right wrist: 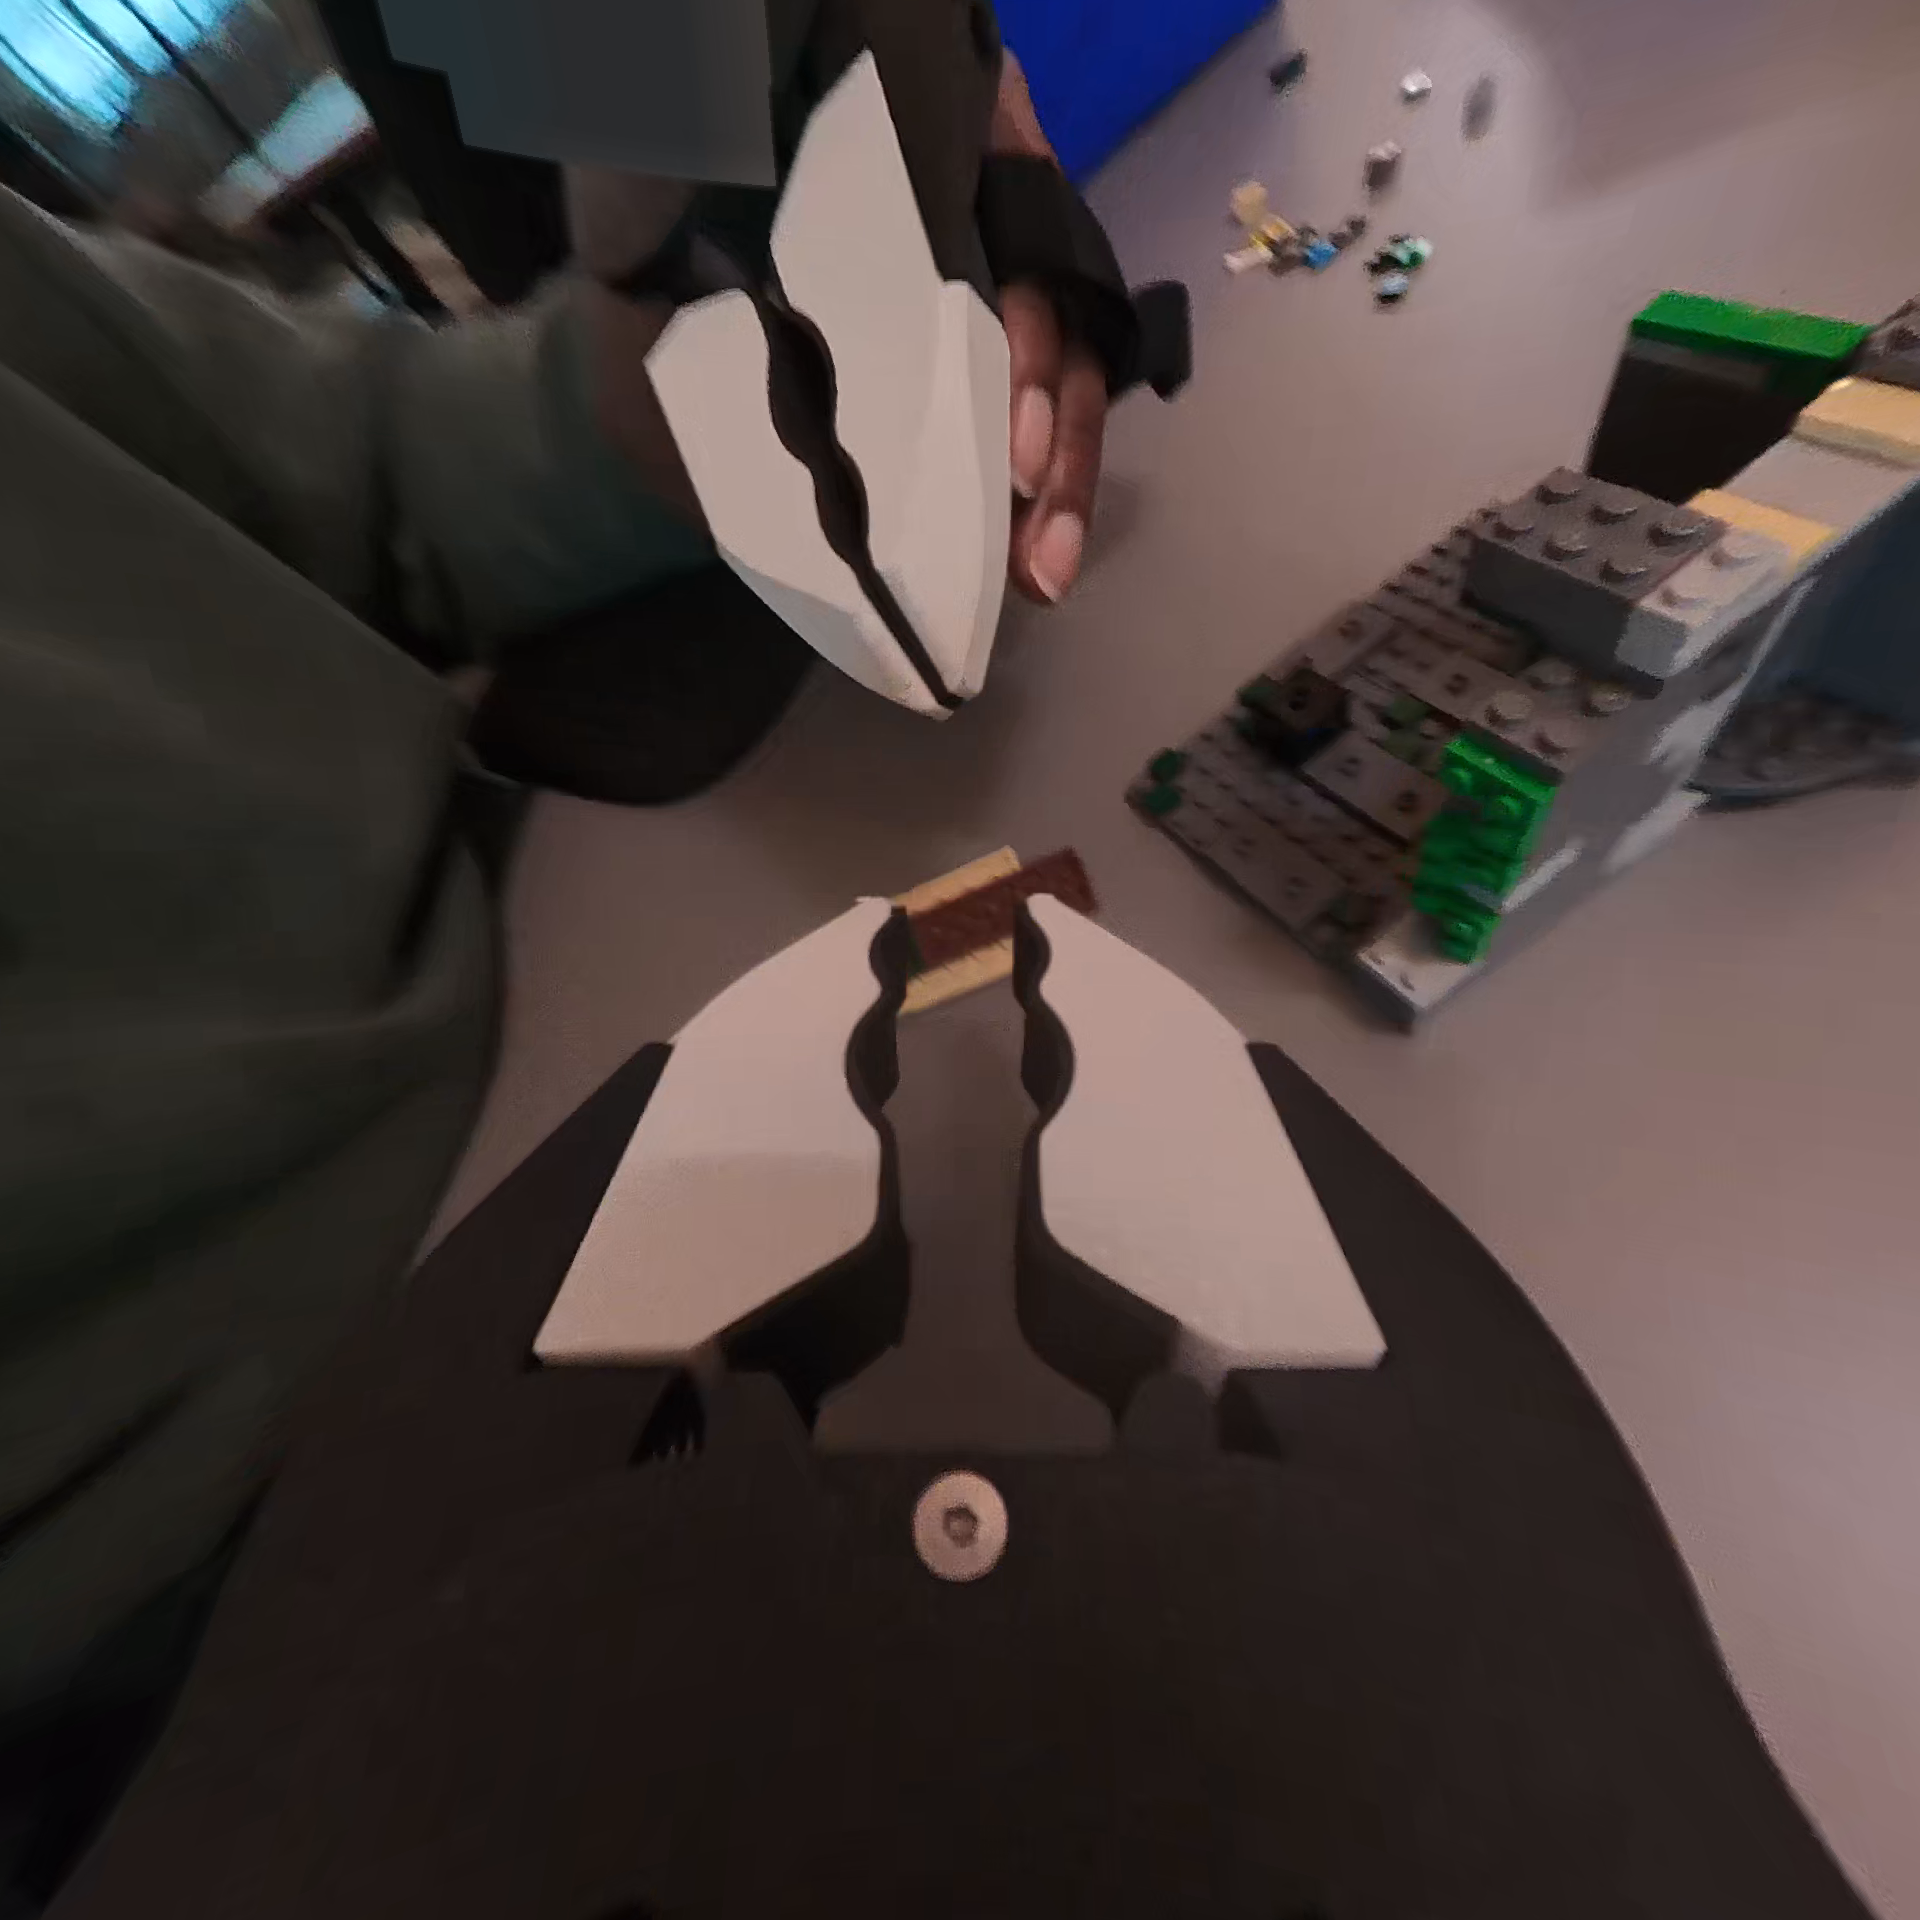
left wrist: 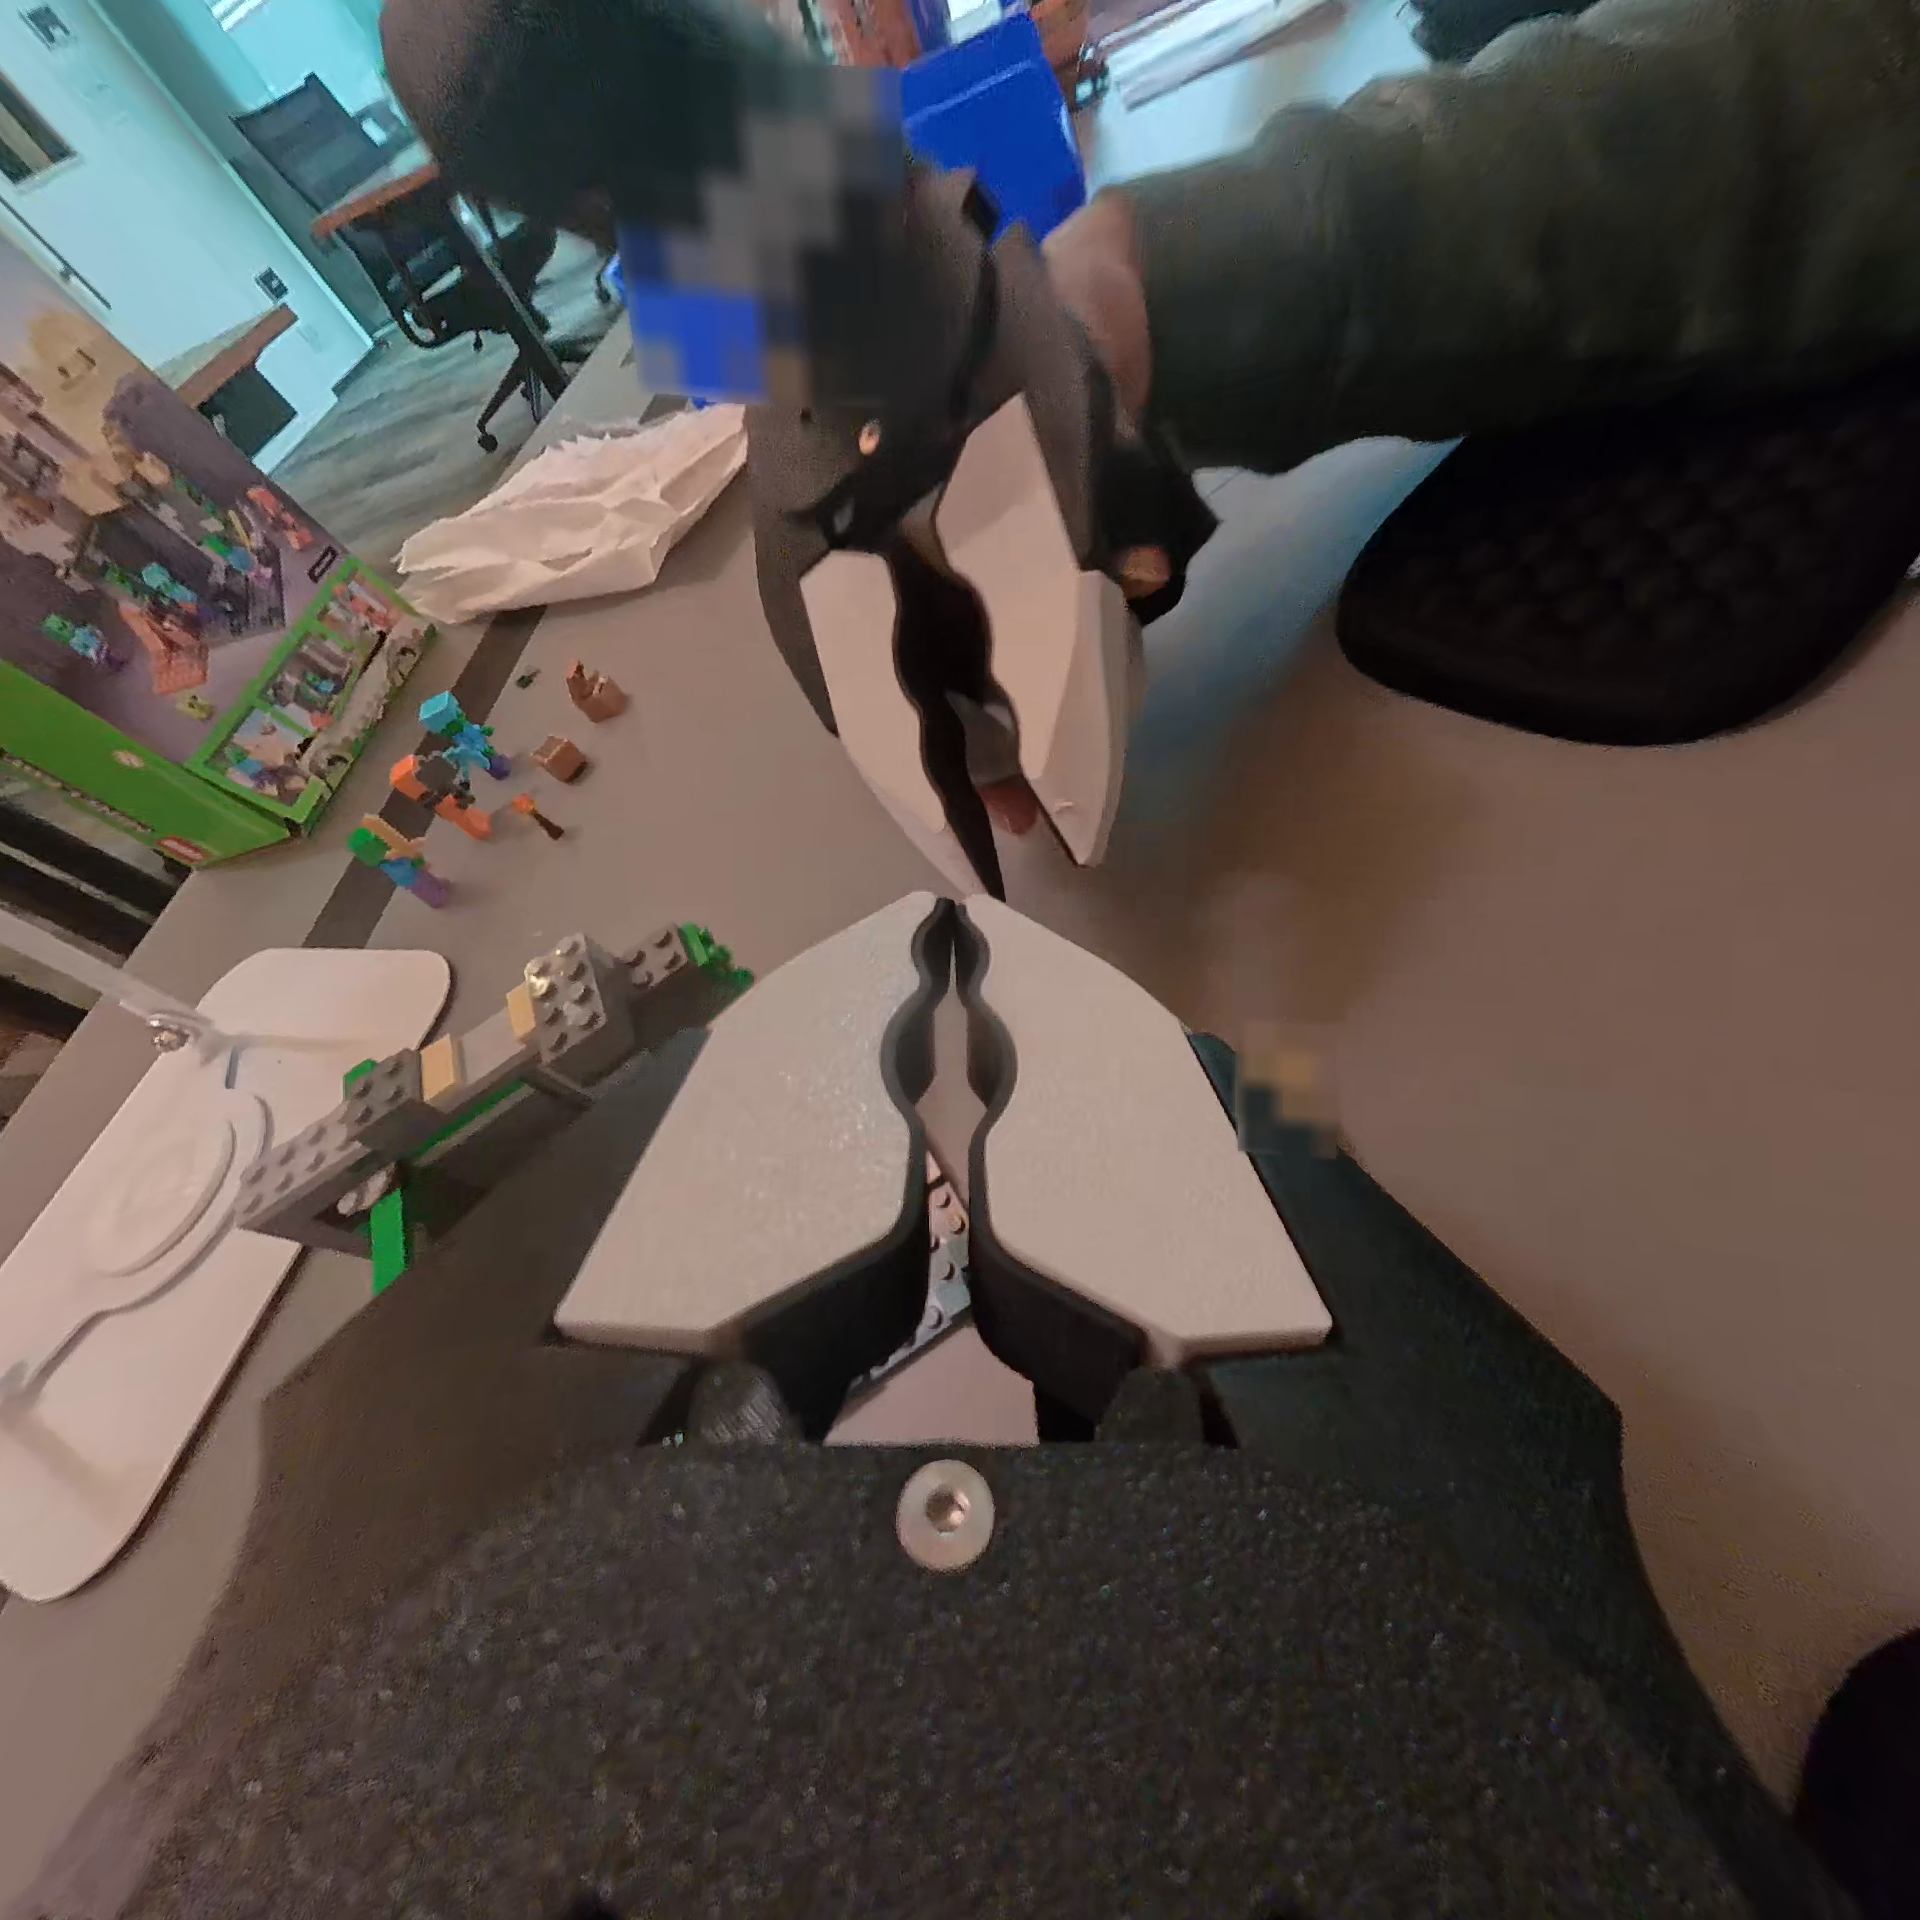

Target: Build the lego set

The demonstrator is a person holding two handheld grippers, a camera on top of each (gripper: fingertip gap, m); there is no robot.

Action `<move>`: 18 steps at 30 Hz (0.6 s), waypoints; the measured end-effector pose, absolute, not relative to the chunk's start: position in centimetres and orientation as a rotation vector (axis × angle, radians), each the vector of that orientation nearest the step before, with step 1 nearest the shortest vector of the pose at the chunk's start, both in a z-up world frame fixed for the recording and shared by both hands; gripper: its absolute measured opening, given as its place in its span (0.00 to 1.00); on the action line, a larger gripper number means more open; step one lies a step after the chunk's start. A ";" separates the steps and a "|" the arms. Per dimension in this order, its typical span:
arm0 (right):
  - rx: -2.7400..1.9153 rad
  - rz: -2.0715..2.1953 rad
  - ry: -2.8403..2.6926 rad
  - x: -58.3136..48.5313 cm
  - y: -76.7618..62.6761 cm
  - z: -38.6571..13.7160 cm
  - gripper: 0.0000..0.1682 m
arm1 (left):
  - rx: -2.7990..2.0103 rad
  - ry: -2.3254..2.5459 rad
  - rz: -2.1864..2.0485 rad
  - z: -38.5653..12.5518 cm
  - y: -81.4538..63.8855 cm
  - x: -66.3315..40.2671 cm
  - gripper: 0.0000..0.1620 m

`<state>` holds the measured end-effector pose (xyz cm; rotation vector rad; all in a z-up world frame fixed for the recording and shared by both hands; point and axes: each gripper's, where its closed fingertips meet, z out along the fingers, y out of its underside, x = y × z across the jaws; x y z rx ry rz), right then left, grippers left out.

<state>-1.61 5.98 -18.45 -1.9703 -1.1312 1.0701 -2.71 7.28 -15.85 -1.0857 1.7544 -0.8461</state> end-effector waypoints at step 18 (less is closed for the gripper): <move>-2.114 0.212 -1.371 -5.8 3.8 -24.6 0.22 | -1.239 1.676 -0.687 -17.6 11.6 -4.3 0.00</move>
